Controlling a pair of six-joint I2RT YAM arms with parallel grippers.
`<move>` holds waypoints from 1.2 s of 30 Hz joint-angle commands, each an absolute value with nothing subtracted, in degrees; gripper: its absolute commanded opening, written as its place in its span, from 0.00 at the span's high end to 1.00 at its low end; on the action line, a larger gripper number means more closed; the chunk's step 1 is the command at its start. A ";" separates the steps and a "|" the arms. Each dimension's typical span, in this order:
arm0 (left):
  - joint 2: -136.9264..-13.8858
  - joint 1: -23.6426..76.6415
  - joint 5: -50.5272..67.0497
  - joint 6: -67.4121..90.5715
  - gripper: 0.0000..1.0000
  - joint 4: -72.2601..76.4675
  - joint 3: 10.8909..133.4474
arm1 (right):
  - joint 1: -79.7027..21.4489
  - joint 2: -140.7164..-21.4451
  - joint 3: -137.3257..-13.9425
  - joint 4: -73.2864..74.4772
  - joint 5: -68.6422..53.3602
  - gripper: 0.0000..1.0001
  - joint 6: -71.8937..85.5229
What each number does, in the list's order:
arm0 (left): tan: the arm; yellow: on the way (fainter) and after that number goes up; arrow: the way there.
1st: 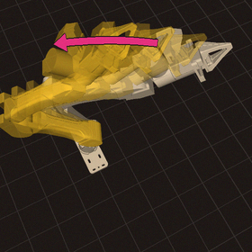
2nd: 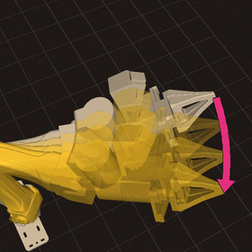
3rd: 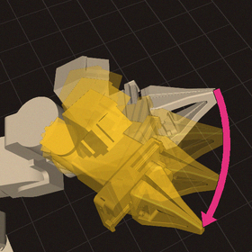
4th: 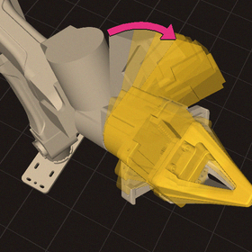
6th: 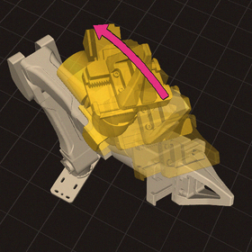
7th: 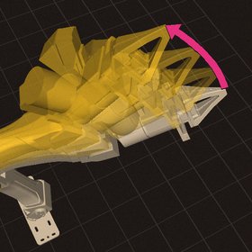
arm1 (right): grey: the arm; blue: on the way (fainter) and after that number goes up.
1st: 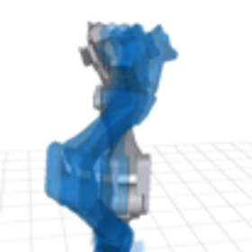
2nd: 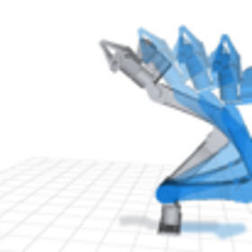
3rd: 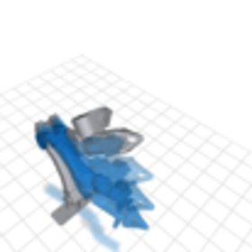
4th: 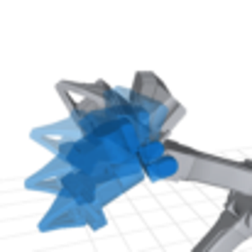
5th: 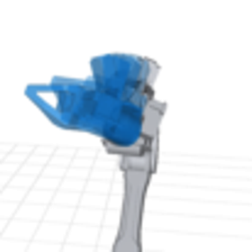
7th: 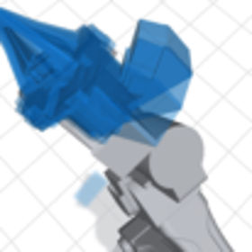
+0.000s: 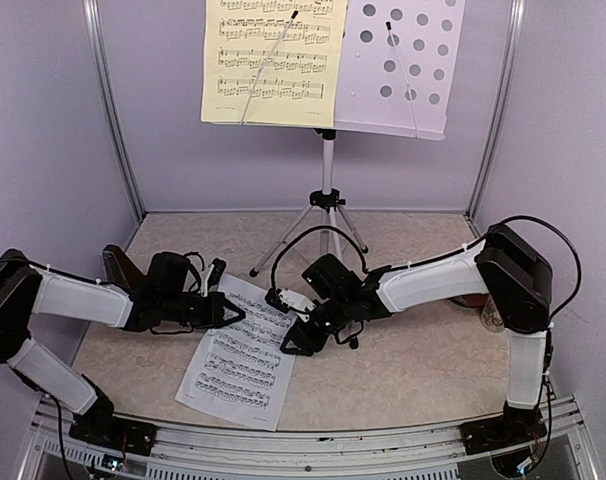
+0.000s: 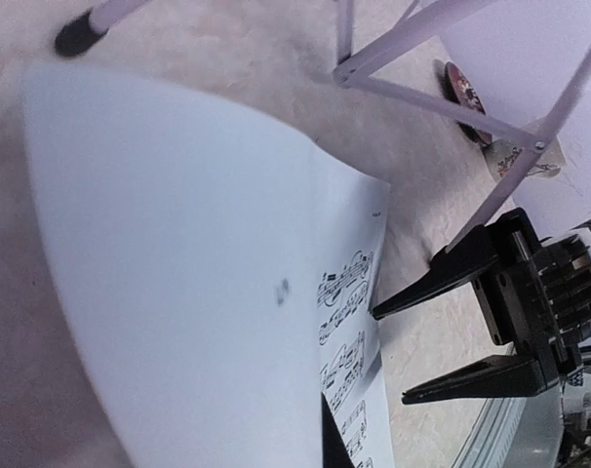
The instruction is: Set up the instrument practice props
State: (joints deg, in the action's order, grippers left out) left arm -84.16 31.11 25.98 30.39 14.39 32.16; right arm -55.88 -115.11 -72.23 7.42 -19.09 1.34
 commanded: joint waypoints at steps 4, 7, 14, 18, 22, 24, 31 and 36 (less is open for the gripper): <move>-72.11 36.04 21.39 19.62 1.00 4.55 37.78 | -54.95 -97.62 -67.23 2.01 -23.84 0.31 0.56; -67.93 39.70 18.81 13.37 1.00 -2.40 41.86 | -54.35 -92.17 -67.61 4.18 -24.67 0.24 -0.72; -62.04 45.53 16.43 1.85 1.00 -11.52 48.59 | -54.03 -86.24 -71.41 12.31 -21.62 0.17 -5.45; -63.11 51.18 16.14 -2.06 1.00 -11.49 50.26 | -54.06 -86.87 -74.26 15.39 -22.50 0.14 -7.13; -66.48 56.54 12.17 -5.19 1.00 -13.12 52.88 | -54.58 -87.18 -76.21 18.65 -24.22 0.15 -8.99; -67.82 58.22 10.45 -6.17 1.00 -13.57 53.53 | -55.02 -86.29 -76.41 20.37 -24.67 0.16 -10.10; -69.18 58.80 11.25 -7.74 1.00 -13.14 53.99 | -56.07 -85.10 -77.04 26.78 -28.90 0.15 -12.98; -70.69 58.80 13.29 -9.15 0.99 -12.29 55.13 | -59.00 -89.14 -78.87 29.07 -28.77 0.32 -14.70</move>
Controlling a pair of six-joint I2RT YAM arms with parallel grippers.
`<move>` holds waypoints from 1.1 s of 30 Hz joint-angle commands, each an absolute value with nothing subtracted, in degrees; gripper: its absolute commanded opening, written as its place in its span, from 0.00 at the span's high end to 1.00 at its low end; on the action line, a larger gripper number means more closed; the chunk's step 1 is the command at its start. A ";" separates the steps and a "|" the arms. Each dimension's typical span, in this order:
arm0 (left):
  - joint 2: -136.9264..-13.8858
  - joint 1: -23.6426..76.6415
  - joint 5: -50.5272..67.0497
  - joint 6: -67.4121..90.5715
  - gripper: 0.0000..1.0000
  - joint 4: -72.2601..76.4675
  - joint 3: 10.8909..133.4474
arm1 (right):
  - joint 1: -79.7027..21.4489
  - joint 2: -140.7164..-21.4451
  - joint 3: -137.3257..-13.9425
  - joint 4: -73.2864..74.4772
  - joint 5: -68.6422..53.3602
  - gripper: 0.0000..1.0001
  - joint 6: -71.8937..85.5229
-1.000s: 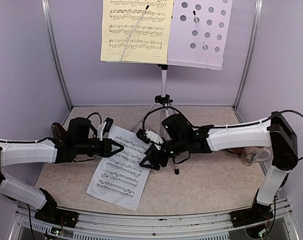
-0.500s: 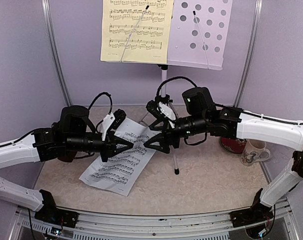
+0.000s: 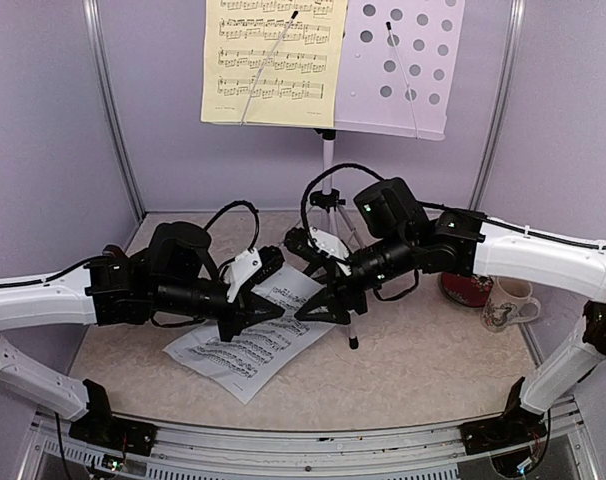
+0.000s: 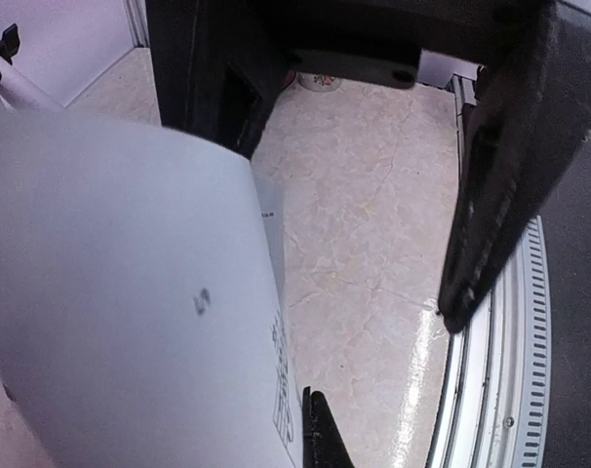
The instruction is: Set up the instrument practice props
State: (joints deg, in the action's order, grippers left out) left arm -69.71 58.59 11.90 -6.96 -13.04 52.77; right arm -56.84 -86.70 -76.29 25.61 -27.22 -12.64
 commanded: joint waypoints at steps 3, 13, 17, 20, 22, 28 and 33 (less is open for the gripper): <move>-71.44 58.80 12.39 -9.44 0.94 -12.22 55.43 | -59.22 -89.60 -79.18 27.99 -27.82 0.52 -14.07; -63.19 50.93 13.63 -0.87 0.47 1.94 46.14 | -59.04 -83.56 -77.63 26.36 -17.99 1.00 -16.70; -57.46 44.60 18.31 5.22 0.33 10.30 40.44 | -58.03 -78.33 -77.24 24.71 -17.44 1.00 -17.69; -53.52 40.91 18.37 8.07 0.22 13.91 37.06 | -56.60 -74.32 -76.74 22.72 -17.95 1.00 -17.40; -50.87 38.82 18.51 10.31 0.11 17.32 33.48 | -55.23 -72.20 -76.64 21.02 -19.53 1.00 -16.34; -46.77 35.73 21.11 16.00 0.01 28.94 27.25 | -52.43 -66.29 -73.54 14.13 -25.59 1.00 -13.17; -47.54 35.61 25.04 19.23 0.04 37.43 26.20 | -50.73 -63.99 -71.09 10.59 -31.06 1.00 -9.87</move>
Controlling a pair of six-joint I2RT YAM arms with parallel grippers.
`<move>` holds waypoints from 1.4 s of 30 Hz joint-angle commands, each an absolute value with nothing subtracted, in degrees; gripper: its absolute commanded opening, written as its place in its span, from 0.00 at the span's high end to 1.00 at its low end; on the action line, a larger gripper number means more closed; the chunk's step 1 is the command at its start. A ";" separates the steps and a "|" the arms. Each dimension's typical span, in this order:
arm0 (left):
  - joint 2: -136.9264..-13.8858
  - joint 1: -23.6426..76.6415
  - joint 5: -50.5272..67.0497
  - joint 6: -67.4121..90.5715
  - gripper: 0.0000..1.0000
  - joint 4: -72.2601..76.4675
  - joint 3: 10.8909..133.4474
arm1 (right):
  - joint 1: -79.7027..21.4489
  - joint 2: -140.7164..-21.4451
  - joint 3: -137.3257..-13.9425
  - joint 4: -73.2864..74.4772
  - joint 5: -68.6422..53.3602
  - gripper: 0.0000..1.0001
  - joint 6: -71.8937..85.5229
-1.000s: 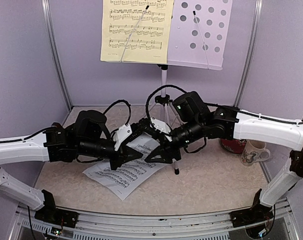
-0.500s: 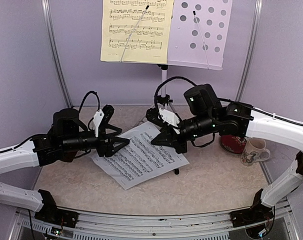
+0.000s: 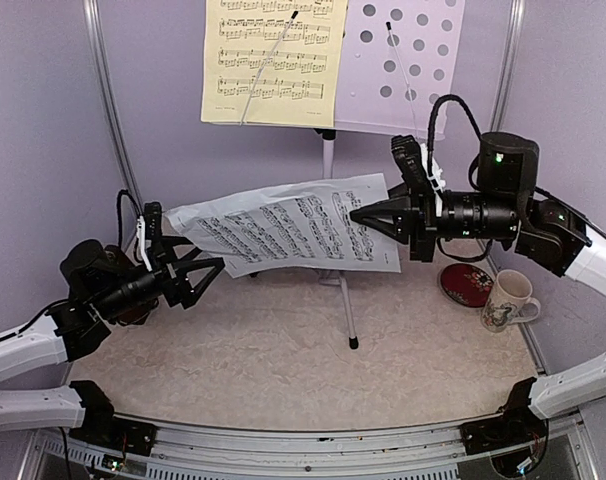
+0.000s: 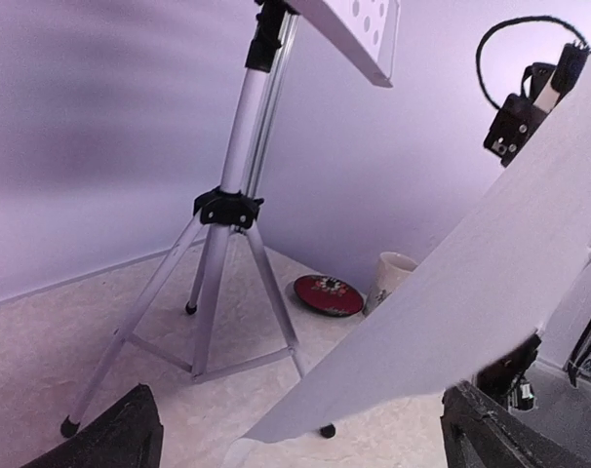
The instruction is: Set up the instrument practice props
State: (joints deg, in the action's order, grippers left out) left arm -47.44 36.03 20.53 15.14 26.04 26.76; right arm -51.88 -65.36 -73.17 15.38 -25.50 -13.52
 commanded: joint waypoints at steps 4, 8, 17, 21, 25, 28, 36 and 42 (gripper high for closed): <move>-48.51 35.68 27.44 20.28 0.11 43.17 26.69 | -49.80 -63.46 -69.76 8.36 -33.81 1.00 -7.68; -48.49 35.68 29.42 19.35 0.19 45.62 27.12 | -49.13 -63.25 -69.21 6.97 -35.72 1.00 -5.58; -49.66 35.63 33.72 18.20 0.94 44.16 30.21 | -44.08 -61.65 -62.42 -1.19 -40.86 1.00 0.77; -50.75 35.60 34.28 11.05 1.00 28.07 37.40 | -42.47 -64.22 -61.80 3.88 -38.48 0.49 -1.11; -53.43 35.67 32.54 -3.70 1.00 -1.48 51.12 | -42.10 -67.33 -69.30 22.85 -29.71 0.14 -8.88; -55.03 35.97 31.39 -9.59 1.00 -14.01 57.72 | -42.09 -67.78 -74.35 29.81 -24.38 0.05 -12.90; -58.91 39.56 29.47 -17.02 1.00 -27.71 65.49 | -42.17 -71.27 -83.18 35.29 -22.46 0.00 -17.02; -64.42 44.52 28.70 -18.69 1.00 -33.48 71.16 | -44.53 -77.92 -88.38 35.93 -27.99 0.04 -15.40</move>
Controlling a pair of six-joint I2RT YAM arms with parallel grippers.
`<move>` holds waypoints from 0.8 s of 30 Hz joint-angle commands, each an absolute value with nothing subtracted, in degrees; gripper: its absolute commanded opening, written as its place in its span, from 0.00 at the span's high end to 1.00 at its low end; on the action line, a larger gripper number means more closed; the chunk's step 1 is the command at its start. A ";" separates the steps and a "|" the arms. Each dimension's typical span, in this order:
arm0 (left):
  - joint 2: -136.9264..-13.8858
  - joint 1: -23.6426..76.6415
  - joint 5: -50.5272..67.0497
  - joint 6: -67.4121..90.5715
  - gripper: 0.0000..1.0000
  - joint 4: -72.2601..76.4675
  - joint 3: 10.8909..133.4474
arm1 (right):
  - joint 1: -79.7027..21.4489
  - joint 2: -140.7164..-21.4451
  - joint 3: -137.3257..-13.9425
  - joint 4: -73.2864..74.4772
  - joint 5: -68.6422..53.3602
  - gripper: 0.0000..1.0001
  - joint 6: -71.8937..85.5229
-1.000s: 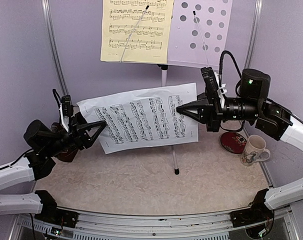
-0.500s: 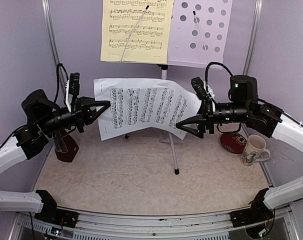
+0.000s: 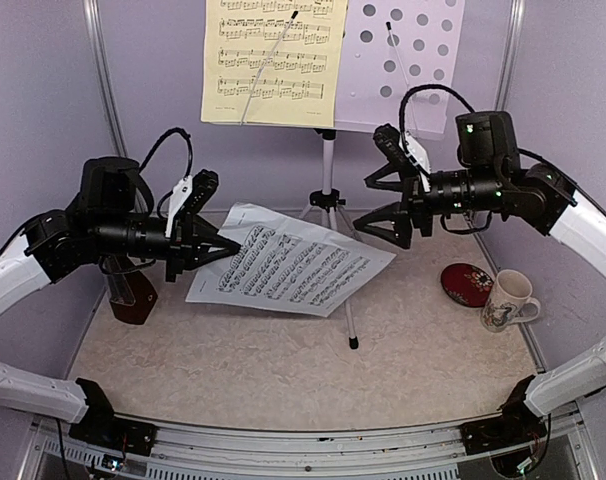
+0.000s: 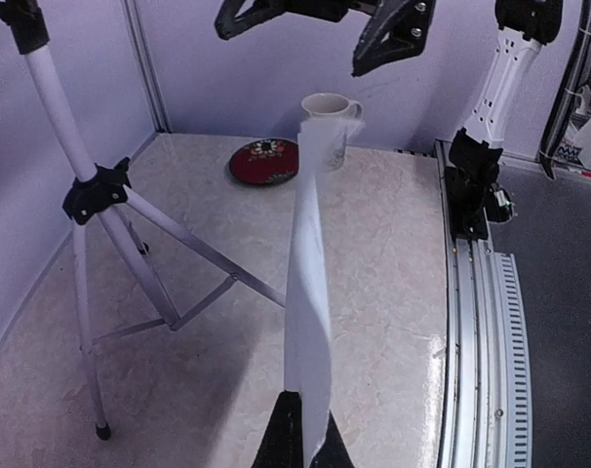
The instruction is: Set up the instrument practice props
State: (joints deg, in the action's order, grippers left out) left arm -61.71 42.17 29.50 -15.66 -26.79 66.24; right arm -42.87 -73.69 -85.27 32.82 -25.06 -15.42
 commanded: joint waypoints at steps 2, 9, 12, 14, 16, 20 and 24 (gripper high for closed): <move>-66.26 45.49 28.94 -18.68 1.00 -34.61 72.88 | -47.03 -80.67 -90.50 37.10 -28.29 0.07 -16.02; -68.15 47.10 31.75 -17.61 1.00 -31.85 73.24 | -52.35 -84.92 -92.96 40.37 -33.57 0.14 -17.39; -68.56 47.61 32.77 -17.46 1.00 -31.19 74.25 | -52.68 -85.37 -92.01 39.41 -34.59 0.24 -16.72; -68.65 47.72 33.04 -17.36 1.00 -30.59 74.74 | -53.05 -86.28 -91.98 39.62 -34.00 0.37 -16.76; -68.72 47.72 33.03 -17.41 1.00 -30.08 75.11 | -53.53 -87.24 -92.03 39.55 -33.33 0.53 -16.45; -68.92 47.72 32.52 -17.00 1.00 -28.90 75.36 | -53.78 -88.08 -92.17 39.05 -31.73 0.93 -14.99; -67.46 47.51 28.96 -15.33 0.72 -24.40 73.23 | -53.56 -84.93 -90.46 35.28 -25.99 1.00 -12.96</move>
State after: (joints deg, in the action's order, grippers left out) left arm -68.64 47.40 31.35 -17.02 -30.46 73.67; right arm -53.25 -87.81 -91.29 39.07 -30.79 -15.29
